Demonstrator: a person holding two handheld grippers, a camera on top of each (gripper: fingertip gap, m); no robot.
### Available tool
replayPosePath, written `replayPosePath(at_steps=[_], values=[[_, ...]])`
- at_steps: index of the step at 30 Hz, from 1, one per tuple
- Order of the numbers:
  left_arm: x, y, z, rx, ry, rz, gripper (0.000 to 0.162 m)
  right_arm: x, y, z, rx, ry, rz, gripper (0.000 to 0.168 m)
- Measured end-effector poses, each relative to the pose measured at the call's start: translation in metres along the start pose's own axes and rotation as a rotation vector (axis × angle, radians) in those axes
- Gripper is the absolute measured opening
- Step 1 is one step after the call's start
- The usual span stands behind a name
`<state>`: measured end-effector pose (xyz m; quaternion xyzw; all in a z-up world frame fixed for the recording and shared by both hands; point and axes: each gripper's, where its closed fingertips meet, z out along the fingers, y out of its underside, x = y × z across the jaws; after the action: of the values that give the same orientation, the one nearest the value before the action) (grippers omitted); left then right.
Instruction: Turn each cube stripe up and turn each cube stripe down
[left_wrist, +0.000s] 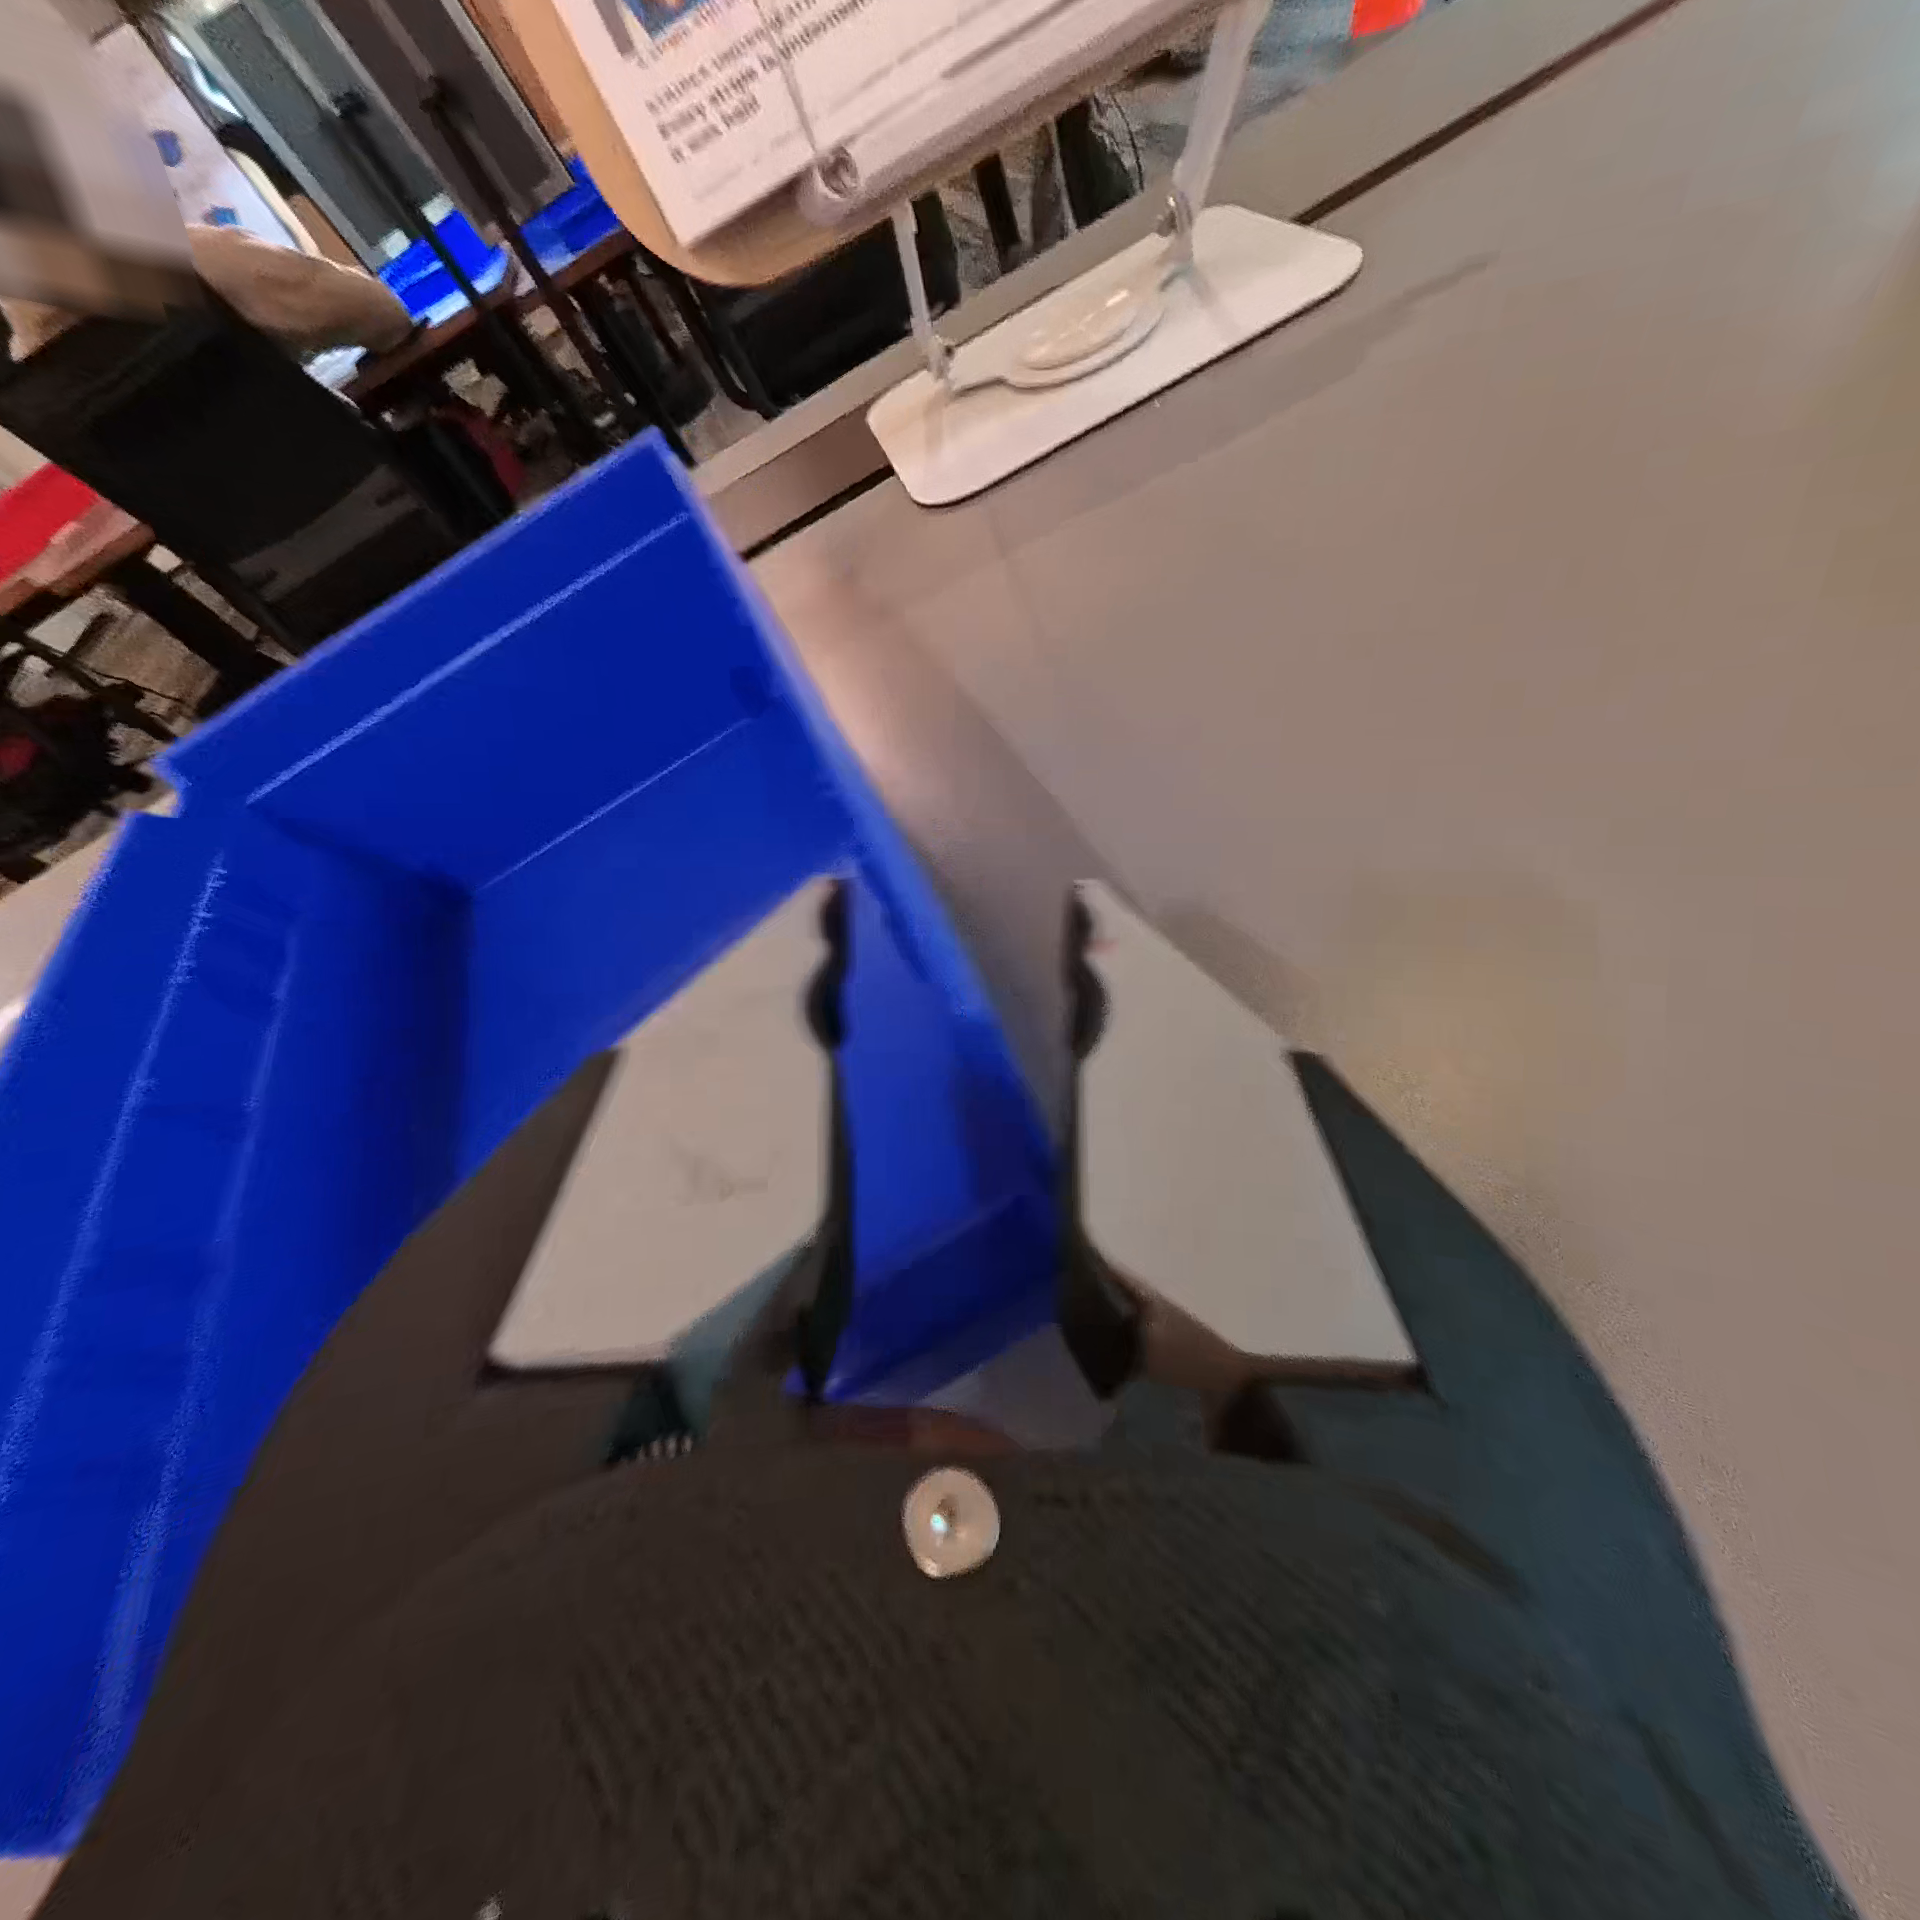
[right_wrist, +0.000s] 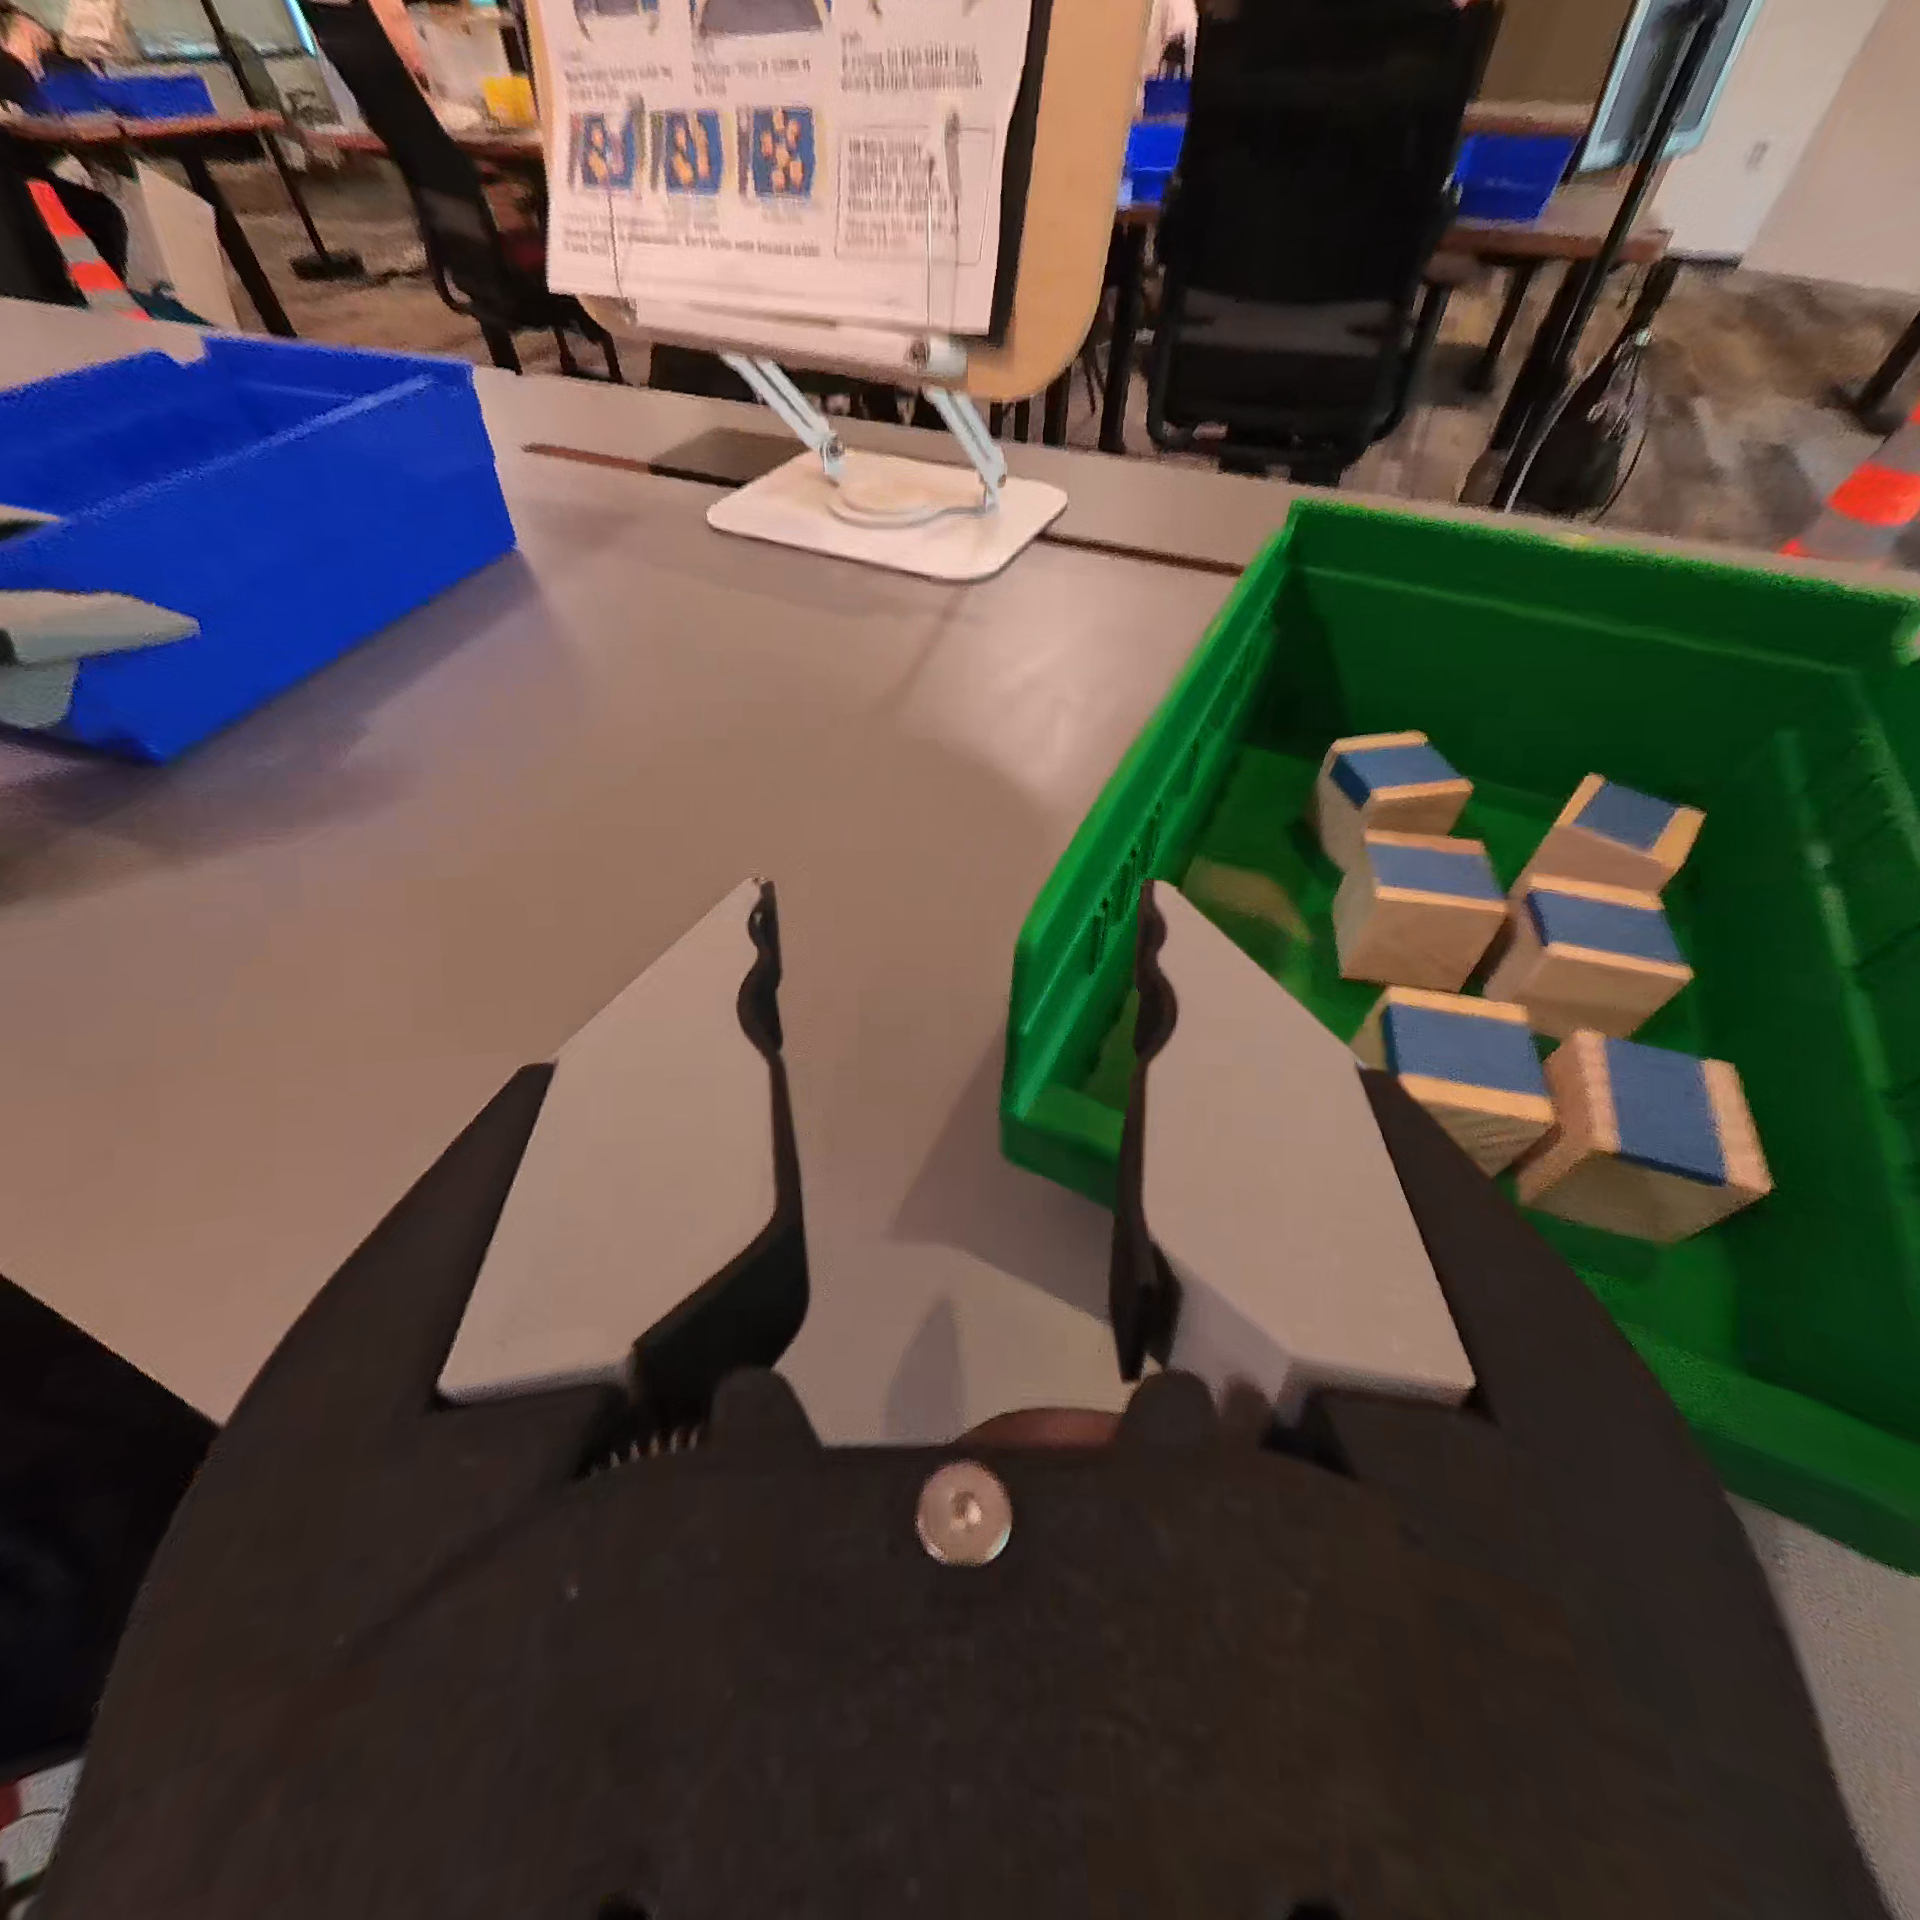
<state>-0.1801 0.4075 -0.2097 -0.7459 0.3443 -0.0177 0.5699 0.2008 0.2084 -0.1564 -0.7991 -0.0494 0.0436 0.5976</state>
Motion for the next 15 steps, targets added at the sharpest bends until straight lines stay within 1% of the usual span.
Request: replayPosePath(at_steps=[1, 2, 3, 4, 5, 6, 7, 8, 9, 10, 12, 13, 15], values=[[-0.003, 0.003, 0.004, -0.003, -0.026, 0.01, 0.03, 0.001, 0.009, 0.006, -0.031, 0.003, 0.013, 0.067], [-0.01, 0.005, 0.006, -0.005, -0.076, 0.024, 0.026, 0.002, 0.02, 0.013, -0.067, 0.009, 0.027, 0.067], [-0.018, 0.007, 0.005, -0.009, -0.119, 0.015, 0.017, 0.003, 0.029, 0.02, -0.096, 0.014, 0.037, 0.067], [-0.029, 0.009, 0.003, -0.011, -0.155, -0.021, 0.003, 0.005, 0.037, 0.027, -0.123, 0.024, 0.044, 0.067], [-0.036, 0.012, 0.0, -0.012, -0.142, -0.042, 0.003, 0.008, 0.046, 0.035, -0.165, 0.04, 0.045, 0.066], [-0.041, 0.014, -0.002, -0.009, -0.101, -0.086, 0.003, 0.012, 0.055, 0.042, -0.209, 0.066, 0.034, 0.06], [-0.047, 0.015, -0.005, -0.002, -0.069, -0.135, 0.003, 0.02, 0.062, 0.048, -0.25, 0.109, 0.012, 0.045], [-0.055, 0.015, -0.01, 0.008, -0.07, -0.151, 0.003, 0.027, 0.068, 0.052, -0.286, 0.147, -0.019, 0.02], [-0.064, 0.012, -0.016, 0.025, -0.086, -0.159, 0.003, 0.028, 0.064, 0.056, -0.275, 0.16, -0.055, 0.017], [-0.071, 0.008, -0.023, 0.05, -0.099, -0.174, 0.003, 0.028, 0.065, 0.059, -0.296, 0.175, -0.06, 0.017], [-0.09, 0.003, -0.039, 0.069, -0.147, -0.219, 0.002, 0.025, 0.064, 0.062, -0.338, 0.248, -0.138, 0.012], [-0.097, 0.002, -0.046, 0.071, -0.159, -0.22, 0.001, 0.017, 0.062, 0.066, -0.35, 0.272, -0.184, 0.012], [-0.105, -0.007, -0.061, 0.117, -0.165, -0.219, 0.002, -0.015, 0.058, 0.08, -0.353, 0.25, -0.247, 0.014]])
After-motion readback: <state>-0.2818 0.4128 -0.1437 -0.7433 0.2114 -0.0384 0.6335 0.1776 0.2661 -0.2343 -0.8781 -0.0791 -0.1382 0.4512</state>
